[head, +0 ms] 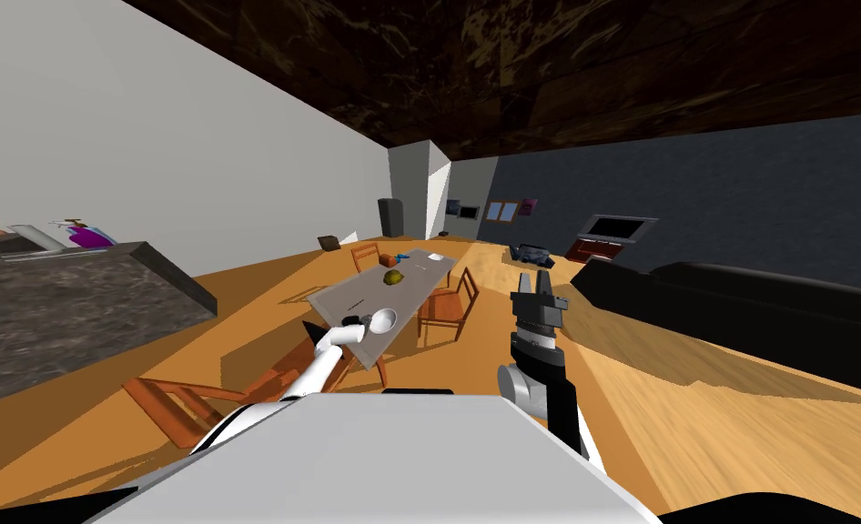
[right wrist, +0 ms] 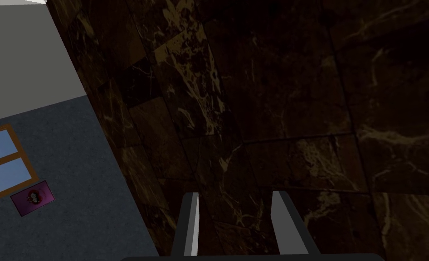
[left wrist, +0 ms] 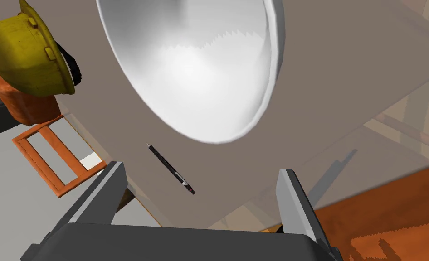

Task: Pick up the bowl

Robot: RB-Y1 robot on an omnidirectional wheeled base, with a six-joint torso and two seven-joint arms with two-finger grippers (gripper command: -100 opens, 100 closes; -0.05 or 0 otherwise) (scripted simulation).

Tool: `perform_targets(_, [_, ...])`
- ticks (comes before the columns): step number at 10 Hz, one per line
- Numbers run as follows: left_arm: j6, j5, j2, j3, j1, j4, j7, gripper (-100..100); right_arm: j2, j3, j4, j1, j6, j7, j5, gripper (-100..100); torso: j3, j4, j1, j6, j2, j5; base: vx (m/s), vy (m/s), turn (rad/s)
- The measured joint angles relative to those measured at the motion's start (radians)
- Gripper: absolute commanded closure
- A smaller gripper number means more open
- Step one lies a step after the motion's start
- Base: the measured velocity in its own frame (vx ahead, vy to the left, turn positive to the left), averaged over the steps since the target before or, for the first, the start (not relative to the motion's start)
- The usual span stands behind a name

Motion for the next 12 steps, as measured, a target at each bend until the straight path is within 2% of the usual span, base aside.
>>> perform_targets(1, [0.028,-0.021,-0.012,0.002,-0.015,0.023,0.001,-100,0.000,0.000,0.000,0.000,0.000,0.000,0.000,0,0.000,0.000,0.000,0.000,-0.001,0.000,0.071,-0.026,-0.052])
perform_targets(4, [0.077,-0.035,-0.027,0.002,-0.027,0.094,-0.018,-100,0.000,0.000,0.000,0.000,0.000,0.000,0.000,0,-0.001,0.000,-0.001,0.000,-0.001,0.000,0.068,-0.035,-0.045])
perform_targets(6, [0.117,-0.060,-0.051,0.000,-0.008,0.096,-0.013,-100,0.000,0.000,0.000,0.000,0.000,0.000,0.000,0,0.000,0.000,0.000,0.000,0.000,0.000,0.031,-0.014,-0.005])
perform_targets(7, [0.118,-0.060,-0.051,0.000,-0.008,0.099,-0.013,0,0.000,0.000,0.000,0.000,0.000,0.000,0.000,0,0.001,0.000,0.001,0.000,0.002,0.000,0.000,0.000,0.000])
perform_targets(8, [0.118,-0.060,-0.051,0.000,-0.008,0.098,-0.013,-100,0.000,0.000,0.000,0.000,0.000,0.000,0.000,0,0.002,0.001,0.002,0.000,0.003,0.000,0.031,0.008,-0.015])
perform_targets(12, [0.060,-0.068,-0.058,-0.010,0.004,0.144,0.001,-100,0.000,0.000,0.000,0.000,0.000,0.000,0.000,0,0.000,0.000,0.003,0.000,0.000,0.001,0.051,0.020,-0.011])
